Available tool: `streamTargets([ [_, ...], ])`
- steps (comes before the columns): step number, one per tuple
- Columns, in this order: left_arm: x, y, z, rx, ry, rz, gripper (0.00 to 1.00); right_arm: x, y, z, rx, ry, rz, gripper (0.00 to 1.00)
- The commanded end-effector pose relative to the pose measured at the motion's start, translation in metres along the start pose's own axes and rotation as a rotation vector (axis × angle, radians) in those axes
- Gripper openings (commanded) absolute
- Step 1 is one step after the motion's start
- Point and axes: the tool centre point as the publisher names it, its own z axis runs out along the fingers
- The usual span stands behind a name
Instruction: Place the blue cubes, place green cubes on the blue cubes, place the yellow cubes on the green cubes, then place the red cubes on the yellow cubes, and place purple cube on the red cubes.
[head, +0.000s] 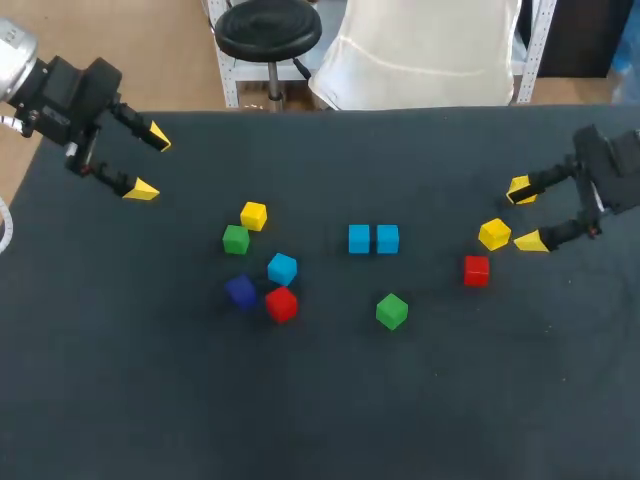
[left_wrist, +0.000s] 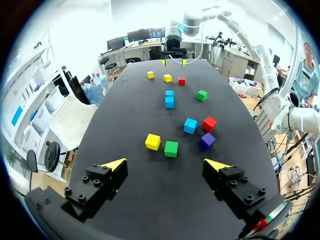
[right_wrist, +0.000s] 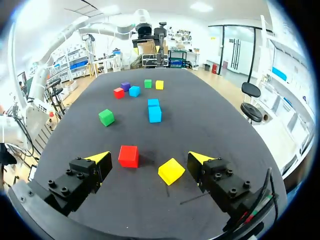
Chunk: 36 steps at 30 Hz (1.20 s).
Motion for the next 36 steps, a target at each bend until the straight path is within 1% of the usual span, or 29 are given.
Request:
streamTargets([
  [1,0.001,0.001,0.000,0.000,0.000,0.002,1.00,-0.001,0.000,0.000,-0.001,0.002,0.000,1.00],
  [5,0.001,0.001,0.000,0.000,0.000,0.002,1.00,-0.001,0.000,0.000,-0.001,0.002,0.000,1.00],
  [6,-0.001,0.000,0.000,0.000,0.007,0.030,1.00,-0.001,0.000,0.000,-0.001,0.002,0.000,1.00],
  [9,-0.012,-0.003,0.003,0.030,0.080,0.159,1.00,-0.001,0.000,0.000,-0.001,0.002,0.000,1.00],
  [11,-0.020,-0.007,0.007,0.055,0.111,0.248,1.00,-0.001,0.000,0.000,-0.001,0.002,0.000,1.00],
  [17,-0.037,-0.018,0.016,0.102,0.208,0.425,1.00,-0.001,0.000,0.000,-0.001,0.002,0.000,1.00],
  [22,-0.050,-0.027,0.028,0.171,0.319,0.570,1.00,-0.001,0.000,0.000,-0.001,0.002,0.000,1.00],
  [25,-0.054,-0.029,0.032,0.193,0.342,0.609,1.00,-0.001,0.000,0.000,-0.001,0.002,0.000,1.00],
  [27,-0.057,-0.028,0.030,0.195,0.336,0.627,1.00,-0.001,0.000,0.000,-0.001,0.002,0.000,1.00],
  [36,-0.057,-0.028,0.030,0.195,0.336,0.627,1.00,-0.001,0.000,0.000,-0.001,0.002,0.000,1.00],
])
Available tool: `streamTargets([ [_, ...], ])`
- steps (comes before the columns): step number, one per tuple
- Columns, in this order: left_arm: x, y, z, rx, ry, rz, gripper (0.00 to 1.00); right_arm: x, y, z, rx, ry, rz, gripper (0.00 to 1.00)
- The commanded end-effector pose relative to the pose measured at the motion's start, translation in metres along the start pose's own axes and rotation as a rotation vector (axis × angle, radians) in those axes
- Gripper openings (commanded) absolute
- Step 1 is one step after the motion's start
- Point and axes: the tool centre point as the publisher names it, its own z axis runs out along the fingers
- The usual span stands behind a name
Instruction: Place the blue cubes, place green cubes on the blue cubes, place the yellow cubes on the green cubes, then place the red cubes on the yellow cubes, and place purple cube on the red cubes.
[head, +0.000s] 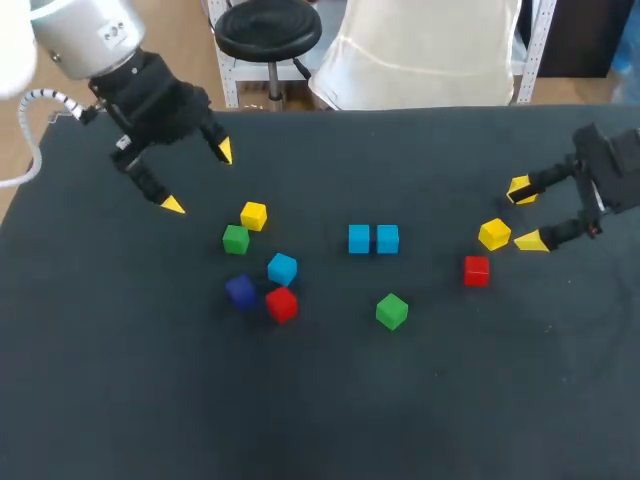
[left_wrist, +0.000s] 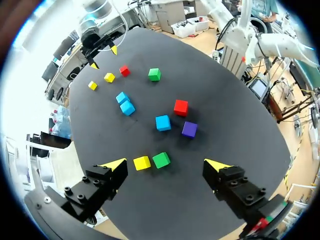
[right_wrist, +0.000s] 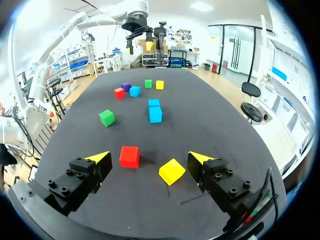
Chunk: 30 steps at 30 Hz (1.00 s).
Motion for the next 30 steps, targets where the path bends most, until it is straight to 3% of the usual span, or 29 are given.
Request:
streamTargets([
  [1,0.002,0.004,0.000,0.016,0.000,0.001,1.00,0.001,-0.001,0.001,-0.001,-0.003,-0.001,1.00],
  [8,0.002,0.004,0.000,0.016,0.000,0.001,1.00,0.001,-0.001,0.001,-0.001,-0.003,-0.001,1.00],
  [12,0.001,0.005,0.015,0.065,0.028,0.036,1.00,0.001,-0.001,0.001,-0.001,-0.003,-0.001,1.00],
  [21,-0.041,0.022,0.058,0.116,0.005,0.015,1.00,0.001,-0.001,0.001,-0.001,-0.003,-0.001,1.00],
  [30,-0.071,0.021,0.089,0.103,-0.033,-0.038,1.00,0.001,-0.001,0.001,-0.001,-0.003,-0.001,1.00],
])
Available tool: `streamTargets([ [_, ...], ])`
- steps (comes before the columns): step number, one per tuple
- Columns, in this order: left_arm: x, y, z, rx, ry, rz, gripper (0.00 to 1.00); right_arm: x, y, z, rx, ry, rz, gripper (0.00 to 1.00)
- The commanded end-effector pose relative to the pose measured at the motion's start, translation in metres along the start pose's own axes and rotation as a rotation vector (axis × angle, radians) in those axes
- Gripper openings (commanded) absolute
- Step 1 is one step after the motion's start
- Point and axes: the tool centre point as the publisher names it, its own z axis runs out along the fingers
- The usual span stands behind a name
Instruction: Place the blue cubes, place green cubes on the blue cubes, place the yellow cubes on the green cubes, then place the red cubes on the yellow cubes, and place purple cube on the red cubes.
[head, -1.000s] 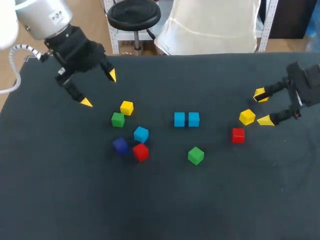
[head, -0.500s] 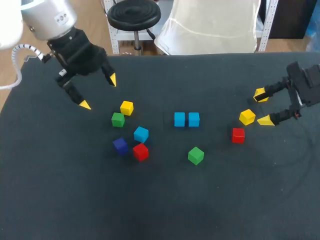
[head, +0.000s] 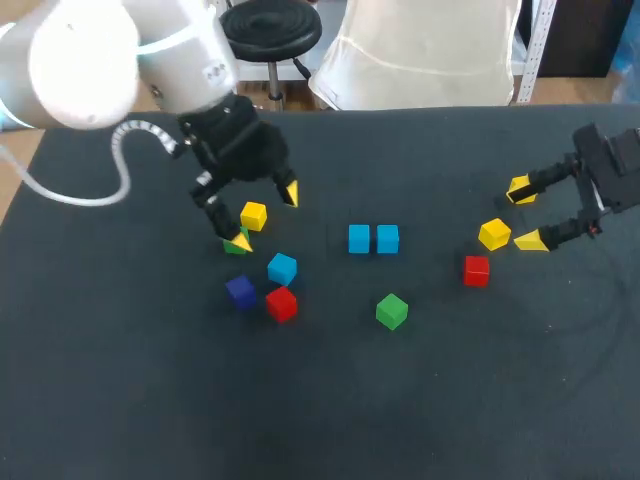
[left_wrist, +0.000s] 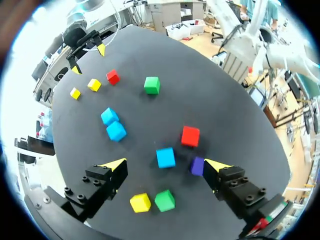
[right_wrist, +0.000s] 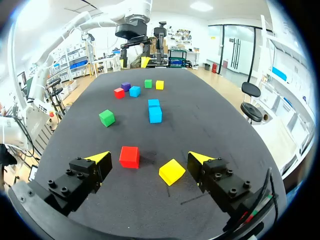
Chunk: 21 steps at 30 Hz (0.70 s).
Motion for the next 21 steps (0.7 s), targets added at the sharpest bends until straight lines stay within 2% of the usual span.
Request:
streamTargets([
  [1,-0.006,0.002,0.013,-0.004,-0.001,-0.019,1.00,0.001,-0.001,0.000,-0.002,-0.003,-0.001,1.00],
  [6,-0.010,-0.005,0.021,0.019,0.018,-0.055,1.00,0.001,-0.001,0.000,-0.002,-0.003,-0.001,1.00],
  [13,-0.012,-0.012,0.025,0.045,0.091,-0.116,1.00,0.001,-0.001,0.000,-0.002,-0.003,-0.001,1.00],
  [16,-0.012,-0.012,0.028,0.036,0.066,-0.136,1.00,0.001,-0.001,0.000,-0.002,-0.003,-0.001,1.00],
  [21,-0.010,-0.013,0.040,0.068,0.046,-0.140,1.00,0.001,-0.001,0.000,-0.002,-0.003,-0.001,1.00],
])
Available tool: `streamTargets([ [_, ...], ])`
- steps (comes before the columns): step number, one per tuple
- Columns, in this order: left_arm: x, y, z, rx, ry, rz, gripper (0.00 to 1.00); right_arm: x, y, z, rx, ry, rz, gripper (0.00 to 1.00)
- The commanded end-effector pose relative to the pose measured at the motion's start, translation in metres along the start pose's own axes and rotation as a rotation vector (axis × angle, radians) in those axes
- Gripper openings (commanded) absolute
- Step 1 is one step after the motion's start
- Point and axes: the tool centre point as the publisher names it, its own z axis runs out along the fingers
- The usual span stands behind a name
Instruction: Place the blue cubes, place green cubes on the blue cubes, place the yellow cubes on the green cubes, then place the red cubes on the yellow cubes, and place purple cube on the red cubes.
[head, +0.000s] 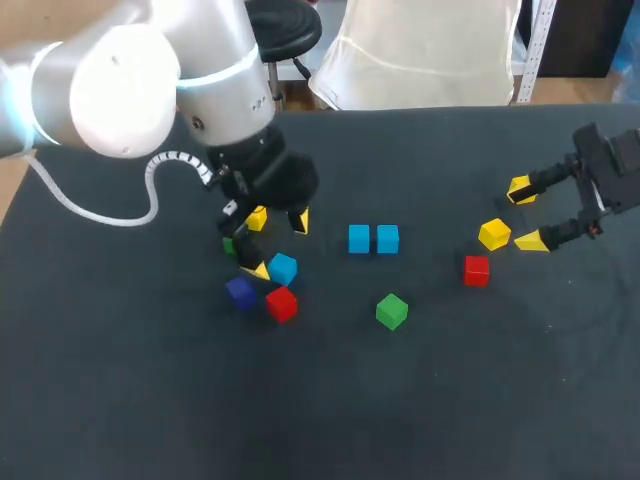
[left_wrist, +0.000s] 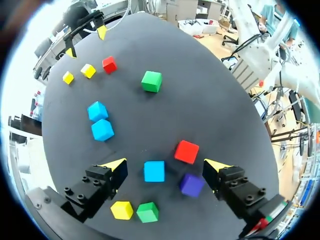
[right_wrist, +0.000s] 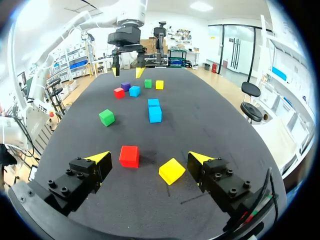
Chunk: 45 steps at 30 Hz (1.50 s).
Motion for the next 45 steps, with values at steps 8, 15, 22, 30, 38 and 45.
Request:
streamTargets([
  [8,0.006,0.003,0.015,0.024,-0.041,0.011,1.00,0.000,-0.001,0.000,-0.002,-0.002,-0.001,1.00],
  [15,0.006,0.003,0.015,0.030,-0.037,0.011,1.00,0.000,-0.001,0.000,-0.002,-0.002,-0.001,1.00],
  [22,0.006,0.003,0.015,0.030,-0.037,0.011,1.00,0.000,-0.001,0.000,-0.002,-0.002,-0.001,1.00],
  [30,0.010,0.005,0.014,0.051,0.008,0.022,1.00,0.000,-0.001,0.000,-0.002,-0.002,-0.001,1.00],
  [38,0.017,0.012,0.033,0.080,-0.003,0.022,1.00,0.000,-0.001,0.000,-0.002,-0.002,-0.001,1.00],
  [45,0.023,0.017,0.040,0.058,0.005,0.033,1.00,0.000,-0.001,0.000,-0.002,-0.002,-0.001,1.00],
])
